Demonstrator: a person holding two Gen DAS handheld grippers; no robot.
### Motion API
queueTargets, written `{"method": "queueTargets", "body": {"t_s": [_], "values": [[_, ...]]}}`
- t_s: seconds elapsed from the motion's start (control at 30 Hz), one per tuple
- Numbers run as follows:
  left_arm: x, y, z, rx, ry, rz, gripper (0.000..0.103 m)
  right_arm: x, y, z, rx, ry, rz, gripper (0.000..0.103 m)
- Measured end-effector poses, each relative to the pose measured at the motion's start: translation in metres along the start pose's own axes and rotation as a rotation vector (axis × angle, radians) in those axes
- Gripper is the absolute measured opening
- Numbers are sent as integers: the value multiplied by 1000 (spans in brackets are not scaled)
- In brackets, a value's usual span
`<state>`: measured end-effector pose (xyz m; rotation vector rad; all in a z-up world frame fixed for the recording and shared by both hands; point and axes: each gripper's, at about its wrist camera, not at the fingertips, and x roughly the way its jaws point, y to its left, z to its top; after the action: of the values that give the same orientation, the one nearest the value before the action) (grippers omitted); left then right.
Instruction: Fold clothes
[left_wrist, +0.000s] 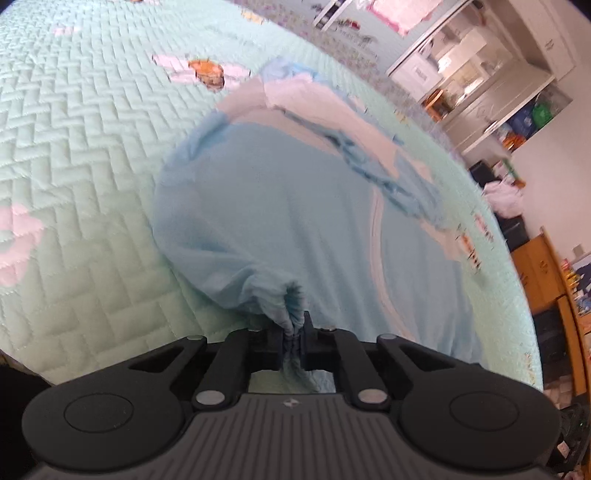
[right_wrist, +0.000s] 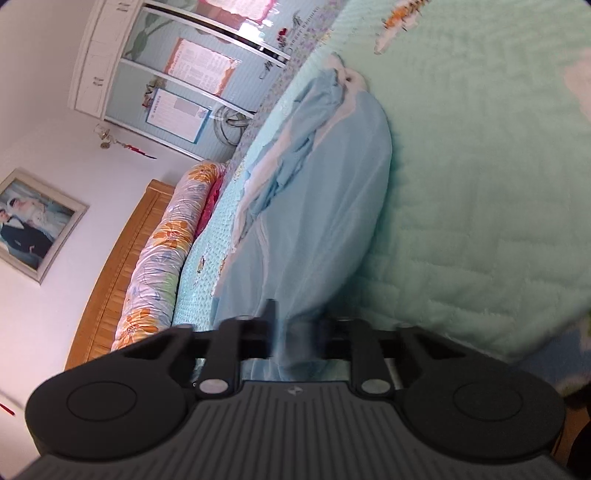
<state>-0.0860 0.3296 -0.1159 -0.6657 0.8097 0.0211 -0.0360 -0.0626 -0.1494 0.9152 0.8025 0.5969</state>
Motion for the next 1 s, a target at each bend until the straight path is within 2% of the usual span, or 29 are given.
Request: {"method": "queueTargets", "body": {"t_s": [0.1,0.27,0.47,0.6,0.73,1.0], "values": [[-11,6,-1,8,-36,-18,7,-6,4,-3,-26,-10,20,11],[-6,17,-3,-36,-4,-30,7,-9,-1,1,5,-23,9,8],[-16,-1,10,19,-65,-56,7,-16,16,15,10,-50,47,8],[-19,-19,41,61,-122,-69,7,-10,30,37,23,-72,80,8],[-7,-40,87,75,-157,-76,7,8,43,74,46,-99,96,8],[63,-85,182,153,-185,-44,7,79,50,165,94,-122,54,8]]}}
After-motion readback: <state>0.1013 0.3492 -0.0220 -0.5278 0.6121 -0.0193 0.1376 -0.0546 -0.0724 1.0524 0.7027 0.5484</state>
